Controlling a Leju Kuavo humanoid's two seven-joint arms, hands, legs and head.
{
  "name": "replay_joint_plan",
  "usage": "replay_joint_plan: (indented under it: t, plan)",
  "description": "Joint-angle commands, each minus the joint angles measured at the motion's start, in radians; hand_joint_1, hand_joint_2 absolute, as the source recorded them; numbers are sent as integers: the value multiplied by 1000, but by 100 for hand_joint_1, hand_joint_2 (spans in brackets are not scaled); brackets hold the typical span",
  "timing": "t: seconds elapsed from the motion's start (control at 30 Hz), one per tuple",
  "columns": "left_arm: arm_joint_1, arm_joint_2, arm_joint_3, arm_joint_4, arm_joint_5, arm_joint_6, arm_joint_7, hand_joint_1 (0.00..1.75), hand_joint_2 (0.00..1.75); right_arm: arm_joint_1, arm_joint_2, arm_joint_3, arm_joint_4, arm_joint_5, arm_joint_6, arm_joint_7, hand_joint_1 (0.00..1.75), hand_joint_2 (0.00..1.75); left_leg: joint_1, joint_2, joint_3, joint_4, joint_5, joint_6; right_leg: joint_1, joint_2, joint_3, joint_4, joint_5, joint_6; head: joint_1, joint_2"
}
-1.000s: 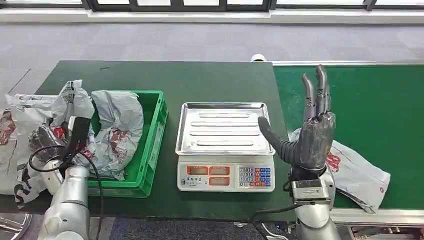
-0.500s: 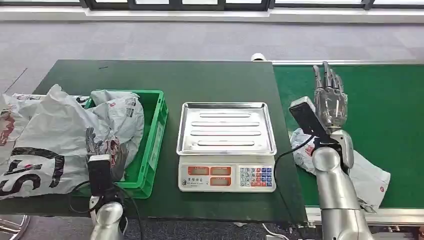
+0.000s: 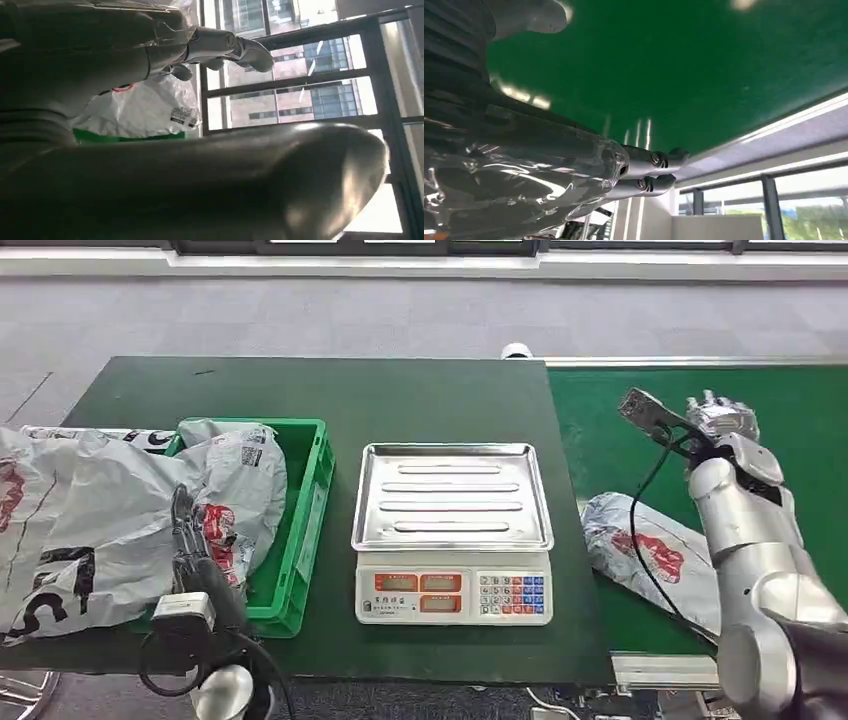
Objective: Moved the parcel from conveyor to table for the left to box.
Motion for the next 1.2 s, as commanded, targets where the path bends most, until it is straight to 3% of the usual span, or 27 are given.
replay_joint_plan:
  t: [0.03,0.17,0.5,0.87,1.03,1.2]
  plan:
    - [5,22,-82,-49,107,-73,-22,0,0,-71,-115,78,226,66,203,107,0,175,1,1,1,-1,0,-1,1,-1,2,-2,0,-1,0,0]
    - [-15,25,-78,-72,94,-90,-10,0,0,-18,-158,40,235,51,318,63,0,175,2,-3,2,-3,0,-2,3,-6,5,-5,0,-1,0,0]
    - [-84,14,-54,32,87,-144,-28,0,0,111,-148,-27,235,13,417,-42,0,175,1,0,2,-2,-1,0,1,-2,3,-3,0,-1,0,0]
    - [-89,13,-58,39,88,-150,-27,0,0,135,-151,-39,233,0,429,-65,0,175,1,3,2,-2,-1,0,1,2,1,-3,0,-1,0,0]
    - [-132,12,-72,87,93,-159,-22,0,0,232,-144,-47,233,-13,424,-108,0,175,2,0,2,-2,-1,0,2,-1,3,-3,0,-1,0,0]
    - [-144,15,-74,121,107,-161,-25,0,0,363,-83,-55,231,-25,352,-125,0,175,3,0,5,-3,-1,-1,3,-1,5,-6,0,-1,0,0]
